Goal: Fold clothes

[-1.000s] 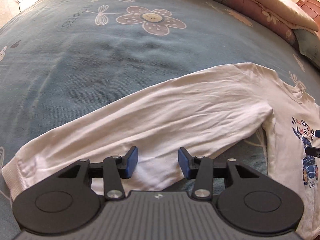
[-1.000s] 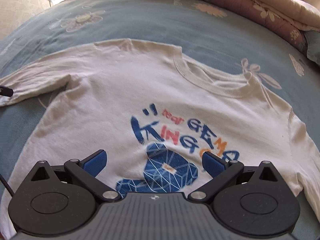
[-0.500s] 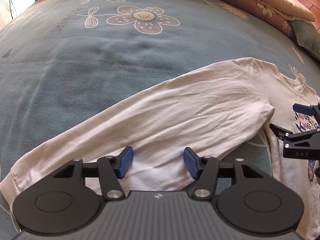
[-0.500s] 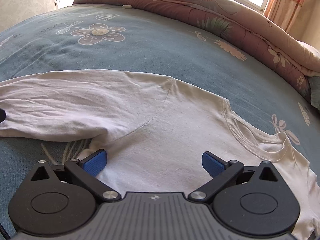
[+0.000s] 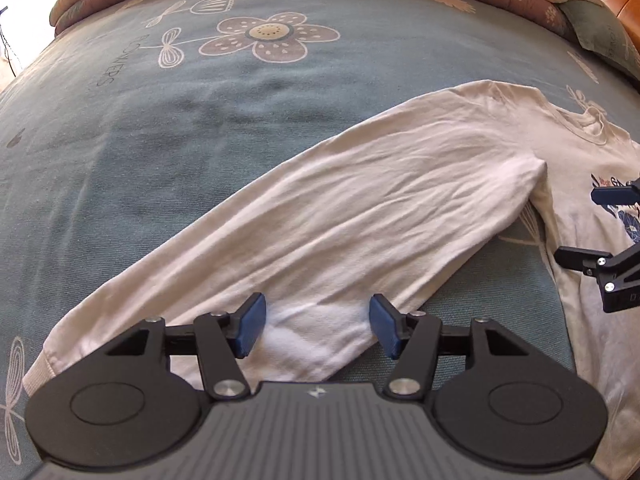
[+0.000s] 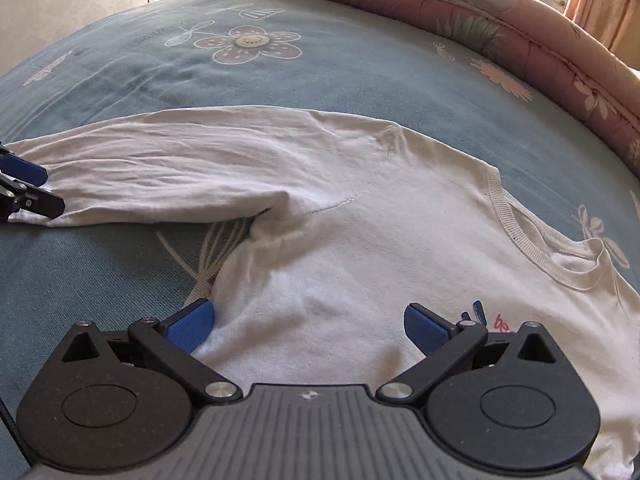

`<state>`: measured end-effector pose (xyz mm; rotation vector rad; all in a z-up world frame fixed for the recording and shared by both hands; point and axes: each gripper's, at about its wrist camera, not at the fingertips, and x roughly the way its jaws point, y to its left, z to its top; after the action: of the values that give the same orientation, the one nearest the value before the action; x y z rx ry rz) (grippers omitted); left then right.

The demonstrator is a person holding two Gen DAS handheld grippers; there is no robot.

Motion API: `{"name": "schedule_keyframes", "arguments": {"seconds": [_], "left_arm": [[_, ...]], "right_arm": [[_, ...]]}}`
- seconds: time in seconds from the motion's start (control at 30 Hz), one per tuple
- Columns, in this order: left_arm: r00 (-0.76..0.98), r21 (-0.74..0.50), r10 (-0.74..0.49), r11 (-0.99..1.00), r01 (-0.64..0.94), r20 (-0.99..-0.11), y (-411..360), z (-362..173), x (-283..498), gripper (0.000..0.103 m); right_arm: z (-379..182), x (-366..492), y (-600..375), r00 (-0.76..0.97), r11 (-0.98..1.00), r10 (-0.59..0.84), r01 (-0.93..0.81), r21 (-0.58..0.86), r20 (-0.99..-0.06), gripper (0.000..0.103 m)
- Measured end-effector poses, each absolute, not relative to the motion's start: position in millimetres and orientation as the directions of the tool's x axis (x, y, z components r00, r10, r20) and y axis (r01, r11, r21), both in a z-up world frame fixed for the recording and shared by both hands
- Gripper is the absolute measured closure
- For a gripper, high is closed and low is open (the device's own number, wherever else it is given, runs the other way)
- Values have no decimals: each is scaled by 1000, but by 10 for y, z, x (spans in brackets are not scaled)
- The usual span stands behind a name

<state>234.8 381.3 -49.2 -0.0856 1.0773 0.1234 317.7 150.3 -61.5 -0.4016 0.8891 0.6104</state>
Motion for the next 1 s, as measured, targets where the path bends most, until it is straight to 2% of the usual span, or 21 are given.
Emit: {"name": "schedule_keyframes", "arguments": {"seconds": [0.17, 0.3, 0.43, 0.57, 0.73, 0.8, 0.87, 1.0], "left_arm": [[450, 44, 159, 966, -254, -879, 3997, -460, 2192, 44], [423, -5, 164, 929, -371, -891, 4272, -535, 2007, 42], [410, -5, 169, 921, -390, -896, 4384, -532, 1908, 39], [391, -23, 156, 908, -417, -907, 4493, -516, 1771, 38], [376, -33, 132, 915, -402, -917, 4541, -506, 1685, 37], [369, -34, 128, 915, -402, -921, 4560, -483, 1682, 37], [377, -28, 135, 918, -396, -916, 4579, -409, 1715, 41], [463, -54, 122, 936, -349, -878, 4614, -248, 1858, 39]], "right_arm": [[-365, 3238, 1683, 415, 684, 527, -725, 81, -742, 0], [-317, 3200, 2014, 361, 597, 619, -794, 119, -698, 0], [-646, 3285, 2297, 236, 598, 574, -774, 205, -784, 0], [-678, 3219, 2331, 272, 585, 558, -799, 139, -784, 0], [-535, 3199, 2443, 238, 575, 594, -794, 198, -768, 0], [-625, 3174, 2547, 216, 572, 566, -798, 190, -795, 0], [-687, 3089, 2609, 251, 561, 542, -819, 123, -802, 0], [-748, 2926, 2673, 319, 538, 504, -843, 3, -803, 0]]}}
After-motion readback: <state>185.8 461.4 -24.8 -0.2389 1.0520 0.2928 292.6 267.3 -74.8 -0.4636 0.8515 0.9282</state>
